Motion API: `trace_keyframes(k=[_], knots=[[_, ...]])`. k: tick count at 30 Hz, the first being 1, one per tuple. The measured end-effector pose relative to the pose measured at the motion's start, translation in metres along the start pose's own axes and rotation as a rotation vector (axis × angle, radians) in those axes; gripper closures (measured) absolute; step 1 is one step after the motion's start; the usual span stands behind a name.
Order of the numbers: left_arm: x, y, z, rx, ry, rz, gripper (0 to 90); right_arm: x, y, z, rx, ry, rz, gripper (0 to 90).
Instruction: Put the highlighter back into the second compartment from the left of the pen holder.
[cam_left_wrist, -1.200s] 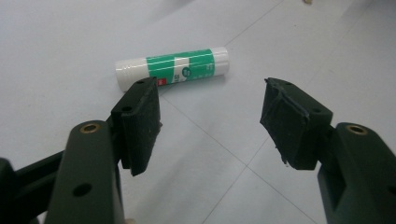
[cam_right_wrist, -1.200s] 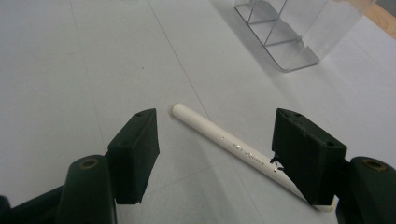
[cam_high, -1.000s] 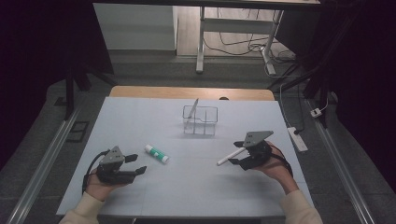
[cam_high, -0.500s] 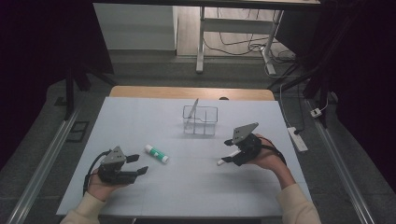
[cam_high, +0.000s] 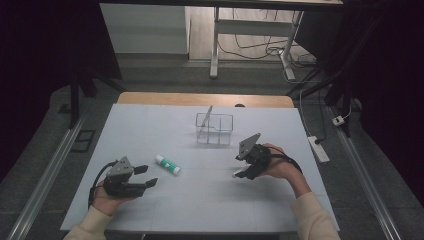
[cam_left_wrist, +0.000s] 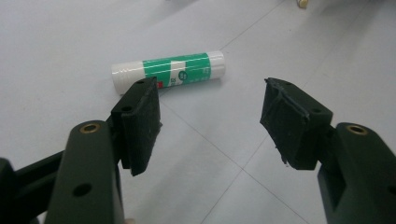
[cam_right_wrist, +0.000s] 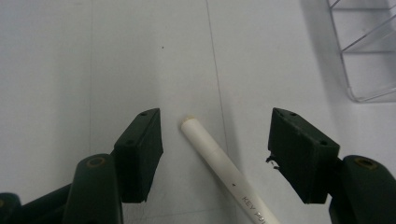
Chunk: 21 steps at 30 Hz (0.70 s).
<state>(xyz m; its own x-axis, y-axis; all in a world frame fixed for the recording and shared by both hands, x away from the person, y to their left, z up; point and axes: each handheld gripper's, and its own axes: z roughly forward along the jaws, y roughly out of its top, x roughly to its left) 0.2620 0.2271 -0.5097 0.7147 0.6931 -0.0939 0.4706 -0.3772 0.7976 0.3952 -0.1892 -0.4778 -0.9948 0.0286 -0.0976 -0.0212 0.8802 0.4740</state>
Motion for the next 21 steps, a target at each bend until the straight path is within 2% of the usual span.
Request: trace_keyframes(k=[6, 12, 13, 18, 21], knots=[[0.000, 0.000, 0.001, 0.003, -0.001, -0.001, 37.6, 0.001, -0.001, 0.006, 0.037, -0.001, -0.008, 34.6], [0.000, 0.000, 0.000, 0.004, -0.002, -0.002, 37.6, 0.000, -0.002, 0.008, 0.042, 0.003, -0.018, 35.9], [0.000, 0.000, 0.000, 0.004, -0.003, -0.002, 37.6, 0.000, -0.002, 0.007, 0.060, -0.005, -0.020, 36.0], [0.000, 0.000, 0.000, 0.003, -0.003, 0.000, 37.6, 0.000, -0.004, 0.011, 0.071, -0.004, -0.024, 36.9], [0.000, 0.000, 0.000, 0.004, -0.002, 0.001, 37.6, 0.000, -0.006, 0.013, 0.081, -0.006, -0.011, 38.4]])
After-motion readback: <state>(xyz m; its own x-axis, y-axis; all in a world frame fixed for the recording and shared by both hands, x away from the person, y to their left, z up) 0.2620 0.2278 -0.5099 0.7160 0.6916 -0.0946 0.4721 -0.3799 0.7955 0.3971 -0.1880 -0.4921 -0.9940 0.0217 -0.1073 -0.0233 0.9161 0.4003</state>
